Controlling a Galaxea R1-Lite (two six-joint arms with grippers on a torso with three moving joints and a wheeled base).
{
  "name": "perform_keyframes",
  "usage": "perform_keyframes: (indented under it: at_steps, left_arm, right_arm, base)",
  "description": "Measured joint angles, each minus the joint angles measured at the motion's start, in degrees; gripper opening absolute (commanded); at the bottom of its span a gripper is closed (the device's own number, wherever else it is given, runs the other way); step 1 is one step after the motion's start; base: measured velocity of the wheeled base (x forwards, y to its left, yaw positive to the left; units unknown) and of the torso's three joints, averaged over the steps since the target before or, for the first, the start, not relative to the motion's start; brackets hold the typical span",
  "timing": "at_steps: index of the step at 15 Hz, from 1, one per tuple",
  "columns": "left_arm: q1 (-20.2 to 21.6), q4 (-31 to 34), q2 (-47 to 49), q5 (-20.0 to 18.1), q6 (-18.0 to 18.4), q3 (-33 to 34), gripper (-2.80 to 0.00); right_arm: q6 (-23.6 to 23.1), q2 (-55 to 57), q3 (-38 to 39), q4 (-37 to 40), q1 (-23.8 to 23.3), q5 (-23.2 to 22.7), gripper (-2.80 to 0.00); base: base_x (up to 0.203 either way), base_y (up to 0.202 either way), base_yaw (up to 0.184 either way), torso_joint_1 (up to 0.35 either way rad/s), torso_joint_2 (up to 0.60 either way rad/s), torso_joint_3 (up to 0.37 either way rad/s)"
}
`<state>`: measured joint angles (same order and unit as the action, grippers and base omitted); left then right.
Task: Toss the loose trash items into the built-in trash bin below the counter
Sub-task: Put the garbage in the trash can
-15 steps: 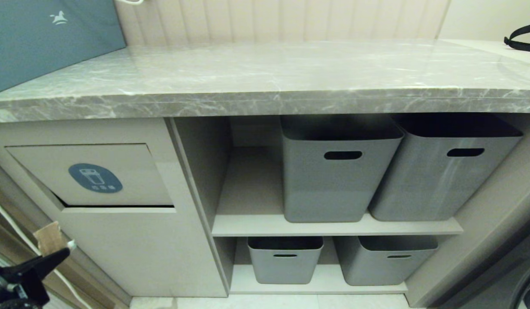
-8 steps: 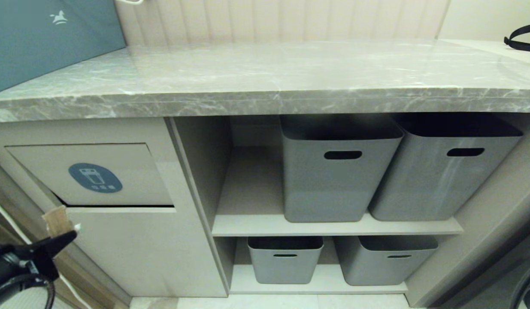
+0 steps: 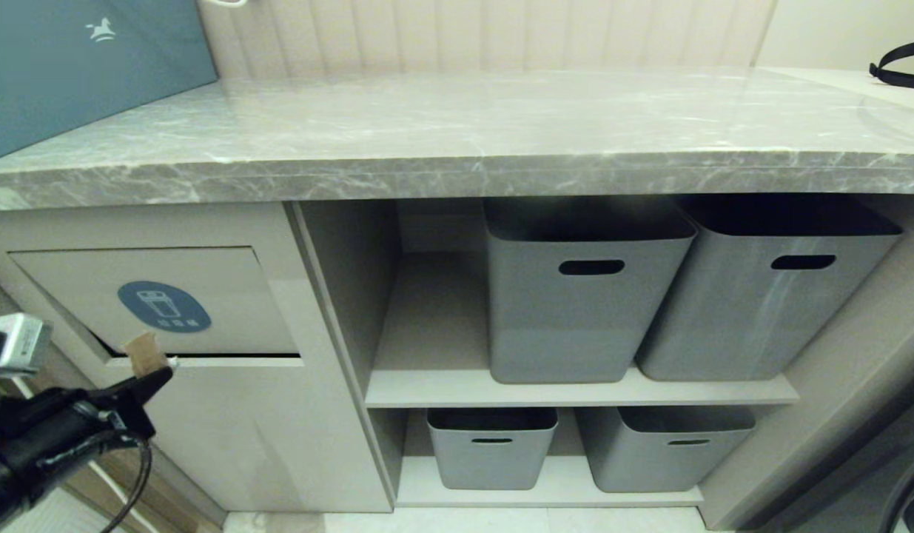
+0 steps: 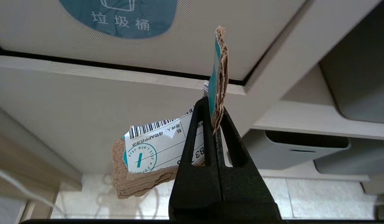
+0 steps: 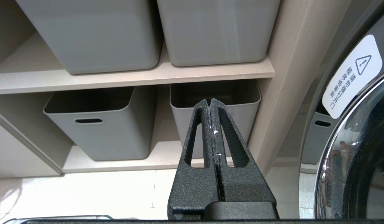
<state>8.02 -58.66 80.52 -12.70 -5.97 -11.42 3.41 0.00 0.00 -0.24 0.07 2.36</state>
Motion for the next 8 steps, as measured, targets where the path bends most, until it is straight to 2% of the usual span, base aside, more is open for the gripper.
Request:
perform_keyframes:
  at_steps: [2, 4, 8]
  left_arm:
    - [0.0, -9.52, 6.49, -0.02, 0.33, 2.15, -2.8]
    - [0.42, -16.95, 12.69, 0.0, 0.52, 1.56, -2.8]
    - [1.2, -20.84, 22.95, 0.0, 0.5, -6.96, -2.8]
  right_arm:
    - [0.0, 0.0, 0.0, 0.0, 0.0, 0.0, -2.8]
    - [0.0, 0.0, 0.0, 0.02, 0.0, 0.0, -2.8]
    - [0.0, 0.0, 0.0, 0.0, 0.0, -0.01, -2.8]
  base:
    - [0.0, 0.0, 0.0, 0.0, 0.0, 0.0]
    - [0.0, 0.0, 0.0, 0.0, 0.0, 0.0]
    - [0.0, 0.0, 0.0, 0.0, 0.0, 0.0]
